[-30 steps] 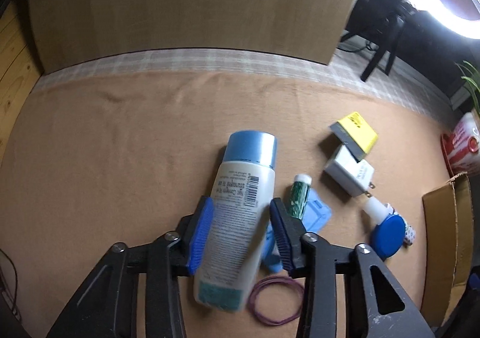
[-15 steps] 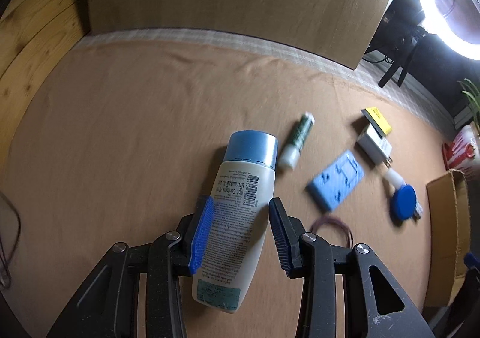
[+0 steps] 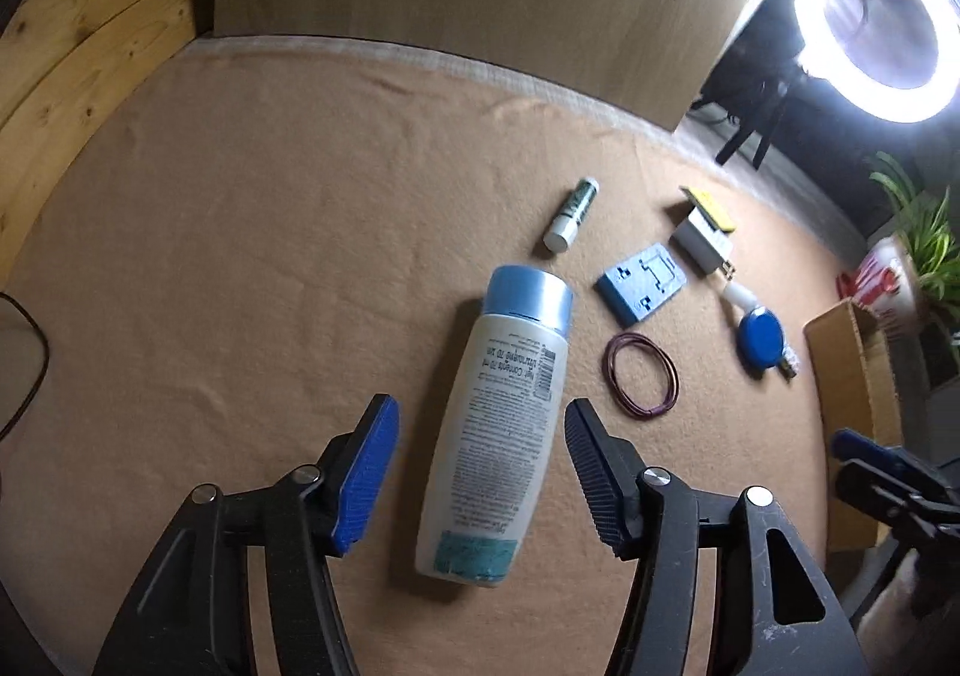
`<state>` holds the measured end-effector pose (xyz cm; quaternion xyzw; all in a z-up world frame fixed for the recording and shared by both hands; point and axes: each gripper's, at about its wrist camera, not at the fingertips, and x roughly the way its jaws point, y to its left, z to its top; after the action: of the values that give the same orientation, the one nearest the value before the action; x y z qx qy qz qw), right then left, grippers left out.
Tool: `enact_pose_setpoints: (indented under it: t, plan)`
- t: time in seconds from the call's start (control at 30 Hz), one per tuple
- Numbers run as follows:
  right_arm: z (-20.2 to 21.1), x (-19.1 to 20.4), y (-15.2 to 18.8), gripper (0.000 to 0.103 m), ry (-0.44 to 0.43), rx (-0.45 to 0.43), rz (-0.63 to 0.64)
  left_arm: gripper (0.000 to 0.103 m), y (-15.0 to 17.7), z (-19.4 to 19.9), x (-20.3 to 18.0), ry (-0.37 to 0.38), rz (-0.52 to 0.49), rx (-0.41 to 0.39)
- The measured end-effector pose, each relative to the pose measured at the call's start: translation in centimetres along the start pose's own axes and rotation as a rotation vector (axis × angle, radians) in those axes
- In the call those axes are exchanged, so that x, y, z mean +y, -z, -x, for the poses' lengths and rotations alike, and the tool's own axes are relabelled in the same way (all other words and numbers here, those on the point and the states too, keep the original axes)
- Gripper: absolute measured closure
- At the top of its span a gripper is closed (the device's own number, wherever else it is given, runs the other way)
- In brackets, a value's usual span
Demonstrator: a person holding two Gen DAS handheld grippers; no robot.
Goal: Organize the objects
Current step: 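Close the left gripper on the white bottle while the right gripper clamps it too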
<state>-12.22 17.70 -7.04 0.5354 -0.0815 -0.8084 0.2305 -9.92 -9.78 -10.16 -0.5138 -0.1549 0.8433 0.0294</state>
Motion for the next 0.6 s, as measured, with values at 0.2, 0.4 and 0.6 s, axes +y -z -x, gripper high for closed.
enact_pose_setpoints:
  t: [0.2, 0.4, 0.6]
  plan:
    - [-3.4, 2.3, -0.9, 0.044, -0.075, 0.057, -0.009, 0.06, 0.7, -1.3, 2.0, 0.101, 0.046, 0.071]
    - [-6.0, 3.1, -1.6, 0.044, -0.092, 0.096, -0.032, 0.064, 2.2, -1.5, 1.1, 0.14, 0.029, 0.092]
    - [-8.3, 4.6, -2.9, 0.044, -0.092, 0.13, -0.009, 0.047, 2.2, -1.4, 0.9, 0.095, -0.001, 0.09]
